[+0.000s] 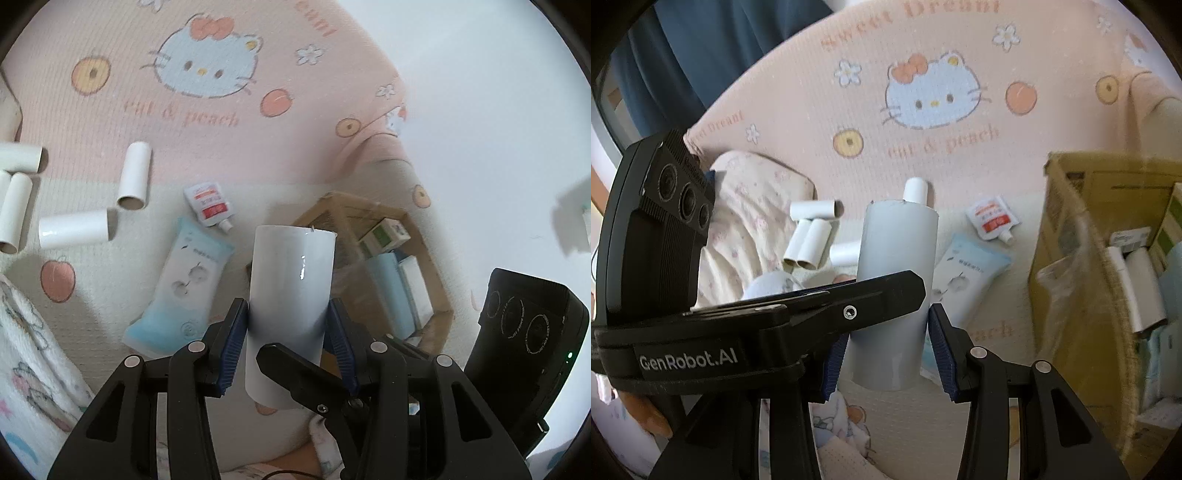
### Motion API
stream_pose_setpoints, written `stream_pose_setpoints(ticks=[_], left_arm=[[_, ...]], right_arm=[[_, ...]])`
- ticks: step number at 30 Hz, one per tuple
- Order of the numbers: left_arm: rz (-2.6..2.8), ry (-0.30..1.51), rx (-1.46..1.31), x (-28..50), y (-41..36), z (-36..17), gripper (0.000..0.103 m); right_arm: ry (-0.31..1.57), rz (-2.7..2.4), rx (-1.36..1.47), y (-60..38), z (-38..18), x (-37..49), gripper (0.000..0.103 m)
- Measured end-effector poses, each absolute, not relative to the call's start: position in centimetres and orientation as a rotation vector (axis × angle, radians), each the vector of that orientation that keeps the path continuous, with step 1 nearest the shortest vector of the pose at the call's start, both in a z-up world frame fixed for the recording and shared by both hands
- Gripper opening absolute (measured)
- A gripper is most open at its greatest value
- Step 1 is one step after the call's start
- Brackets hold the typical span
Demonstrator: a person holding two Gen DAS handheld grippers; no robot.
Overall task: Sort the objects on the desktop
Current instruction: 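Carry the held tube with the left gripper over the cardboard box, then lower the tube into the box and open the left gripper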
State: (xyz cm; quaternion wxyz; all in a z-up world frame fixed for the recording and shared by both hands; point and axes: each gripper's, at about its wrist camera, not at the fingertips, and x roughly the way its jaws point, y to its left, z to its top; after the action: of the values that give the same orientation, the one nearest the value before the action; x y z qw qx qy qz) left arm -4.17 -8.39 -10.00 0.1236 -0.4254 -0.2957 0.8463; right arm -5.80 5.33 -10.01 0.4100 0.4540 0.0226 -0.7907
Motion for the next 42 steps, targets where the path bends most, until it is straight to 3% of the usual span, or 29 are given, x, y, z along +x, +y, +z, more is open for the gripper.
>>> stream_pose_setpoints(ticks=[7, 22, 28, 42], left_arm=[[2.465, -0.715, -1.187, -4.9, -5.3, -6.6, 0.049], [2.345, -0.521, -1.205, -8.4, 2.8, -5.4, 0.048], [2.276, -0.536, -1.242, -10.3, 4.1, -4.7, 0.048], [2.249, -0.382, -1.314, -16.8, 9.2, -5.8, 0.048]], right_arm=[[0.022, -2.05, 1.051, 8.3, -7.1, -5.7, 0.041], [0.036, -2.19, 1.071, 15.9, -5.3, -7.7, 0.041], [-0.062, -2.139, 1.096, 18.7, -4.8, -10.0, 0.044], [0.131, -2.133, 1.14, 20.5, -4.9, -16.0, 0.044]])
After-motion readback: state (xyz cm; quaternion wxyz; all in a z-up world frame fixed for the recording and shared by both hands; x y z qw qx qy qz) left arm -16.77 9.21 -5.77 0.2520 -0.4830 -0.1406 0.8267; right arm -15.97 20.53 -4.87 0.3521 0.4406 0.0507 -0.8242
